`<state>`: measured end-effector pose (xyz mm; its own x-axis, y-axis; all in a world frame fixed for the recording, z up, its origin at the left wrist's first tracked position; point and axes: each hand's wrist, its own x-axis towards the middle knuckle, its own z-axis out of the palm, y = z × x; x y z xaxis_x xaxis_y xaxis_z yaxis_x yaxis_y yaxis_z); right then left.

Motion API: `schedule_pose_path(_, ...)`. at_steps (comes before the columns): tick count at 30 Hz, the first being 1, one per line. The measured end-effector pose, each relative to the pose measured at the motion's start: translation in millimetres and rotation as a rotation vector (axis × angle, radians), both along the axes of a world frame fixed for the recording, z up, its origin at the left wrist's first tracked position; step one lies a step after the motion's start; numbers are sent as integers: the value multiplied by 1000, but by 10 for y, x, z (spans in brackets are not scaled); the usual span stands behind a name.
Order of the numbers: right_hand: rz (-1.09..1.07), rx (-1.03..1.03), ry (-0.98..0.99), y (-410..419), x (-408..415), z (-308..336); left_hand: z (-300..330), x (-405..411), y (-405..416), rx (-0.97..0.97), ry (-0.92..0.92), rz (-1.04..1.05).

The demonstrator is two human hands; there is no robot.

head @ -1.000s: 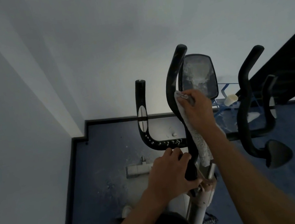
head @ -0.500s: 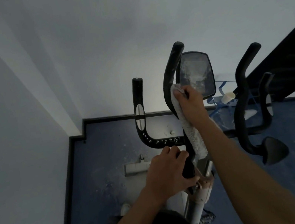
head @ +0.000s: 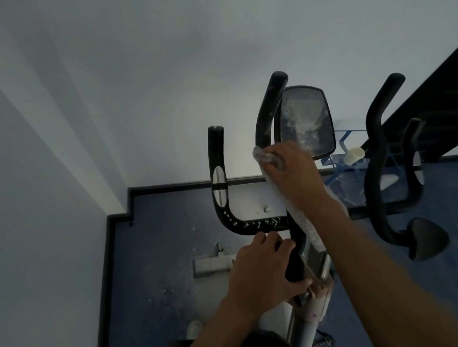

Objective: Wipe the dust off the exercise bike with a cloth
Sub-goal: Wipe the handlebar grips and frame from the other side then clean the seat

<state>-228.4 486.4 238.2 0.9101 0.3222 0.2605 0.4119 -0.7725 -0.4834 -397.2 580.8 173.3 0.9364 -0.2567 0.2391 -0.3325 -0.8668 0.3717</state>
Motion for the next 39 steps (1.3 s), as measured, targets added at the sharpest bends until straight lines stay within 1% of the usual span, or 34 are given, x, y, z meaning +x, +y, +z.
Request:
schedule_pose_path(3, 86, -94, -37, 8, -24, 1, 0, 4, 11, -4, 3, -4)
schedule_pose_path(6, 18, -1, -167, 208, 53, 105, 3, 0, -1, -11, 22, -21)
schedule_pose_path(8, -21, 18, -197, 273, 80, 90, 8, 0, 1, -10, 29, -20)
schedule_pose_path(11, 12, -112, -186, 200, 35, -23, 18, 3, 6, -15, 17, -21)
schedule_pose_path(14, 58, -188, -133, 52, 66, 86, 19, 5, 10, -18, 9, -22)
schedule_pose_path(16, 91, -120, -92, -21, 108, 277, 8, 4, 12, -36, 11, -26)
schedule_pose_path(18, 51, 2, -57, -89, 153, 533, 13, -3, 16, -61, 32, -26)
schedule_pose_path(19, 13, 53, -63, -127, 180, 661, 20, -1, 18, -70, 36, -28)
schedule_pose_path(22, -66, 215, -170, -234, 247, 969, 30, 0, 19, -72, 23, -28)
schedule_pose_path(25, -73, 362, -199, -308, 278, 1088, 44, -3, 23, -67, 30, -27)
schedule_pose_path(27, -69, 416, -107, -306, 270, 1033, 39, -4, 25, -69, 35, -31)
schedule_pose_path(29, -108, 432, -9, -230, 225, 863, 37, -7, 24, -66, 33, -35)
schedule_pose_path(31, -161, 385, 52, -118, 178, 610, 43, -5, 22, -56, 25, -27)
schedule_pose_path(34, -112, 244, 177, -42, 94, 227, 40, -5, 14, -48, 30, -20)
schedule_pose_path(35, -107, 213, 193, -42, 81, 157, 35, -5, 13, -40, 33, -18)
schedule_pose_path(37, -176, 225, 174, -40, 100, 142, 34, -2, 16, -32, 34, -15)
schedule_pose_path(39, -263, 270, 90, 6, 132, 216, 33, -3, 10, -39, 27, -19)
